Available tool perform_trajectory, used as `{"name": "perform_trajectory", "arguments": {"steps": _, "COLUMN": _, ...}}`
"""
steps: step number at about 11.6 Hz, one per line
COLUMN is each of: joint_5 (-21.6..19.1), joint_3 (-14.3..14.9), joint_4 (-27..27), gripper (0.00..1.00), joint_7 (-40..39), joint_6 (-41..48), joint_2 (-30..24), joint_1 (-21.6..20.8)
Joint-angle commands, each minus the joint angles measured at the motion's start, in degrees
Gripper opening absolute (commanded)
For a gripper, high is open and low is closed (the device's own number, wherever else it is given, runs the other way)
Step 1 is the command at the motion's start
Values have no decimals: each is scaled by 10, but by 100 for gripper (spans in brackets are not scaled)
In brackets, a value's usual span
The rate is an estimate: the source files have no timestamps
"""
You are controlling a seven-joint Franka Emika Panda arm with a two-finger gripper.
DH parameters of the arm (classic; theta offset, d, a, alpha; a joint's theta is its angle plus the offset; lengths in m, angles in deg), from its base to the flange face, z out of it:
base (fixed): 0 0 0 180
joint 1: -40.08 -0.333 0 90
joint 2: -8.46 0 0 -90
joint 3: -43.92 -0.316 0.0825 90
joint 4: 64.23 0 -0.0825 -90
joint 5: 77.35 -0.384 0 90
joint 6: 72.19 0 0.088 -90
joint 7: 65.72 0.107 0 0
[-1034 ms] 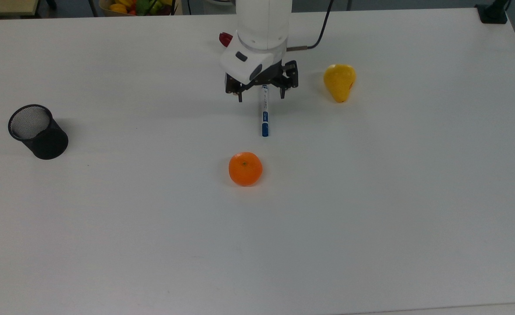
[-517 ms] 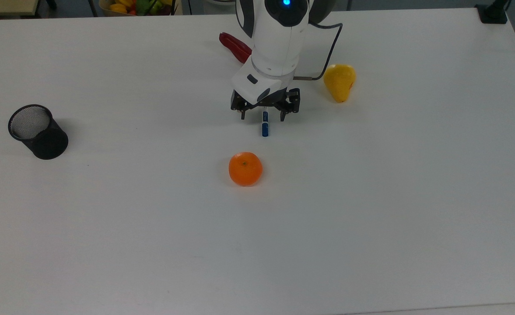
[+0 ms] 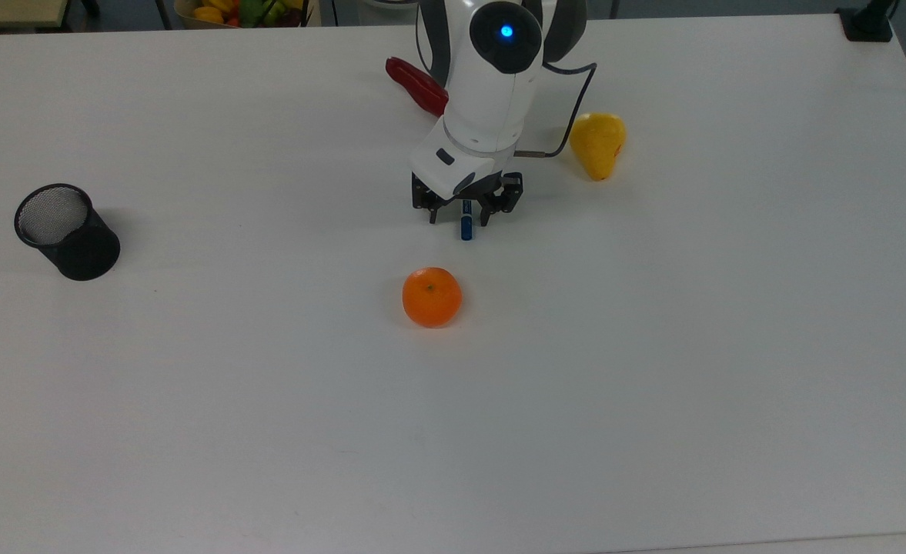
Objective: Place marker
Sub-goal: 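Close the gripper on the marker's middle, then lift the held marker up off the table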
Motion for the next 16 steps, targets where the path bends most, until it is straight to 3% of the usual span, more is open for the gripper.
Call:
{"name": "perform_trajectory", "arguments": {"steps": 1, "joint_5": 14, "joint_3": 1, "joint_4": 11, "gripper": 24, "joint_7": 15, "joint_6": -21, "joint_2": -6, "joint_1": -2}}
{"name": "perform_trajectory", "arguments": {"steps": 3, "joint_5": 13, "joint_3": 1, "joint_4": 11, "gripper": 0, "joint_7": 16, "joint_6": -21, "joint_2": -5, "joint_1": -2}}
{"name": "perform_trajectory", "arguments": {"steps": 9, "joint_5": 8, "joint_3": 1, "joint_4": 10, "gripper": 0, "joint_7": 17, "joint_6": -11, "joint_2": -30, "joint_1": 3}}
{"name": "perform_trajectory", "arguments": {"steps": 16, "joint_5": -31, "joint_3": 9, "joint_4": 1, "gripper": 0, "joint_7": -2, "joint_6": 107, "joint_2": -194, "joint_1": 51}}
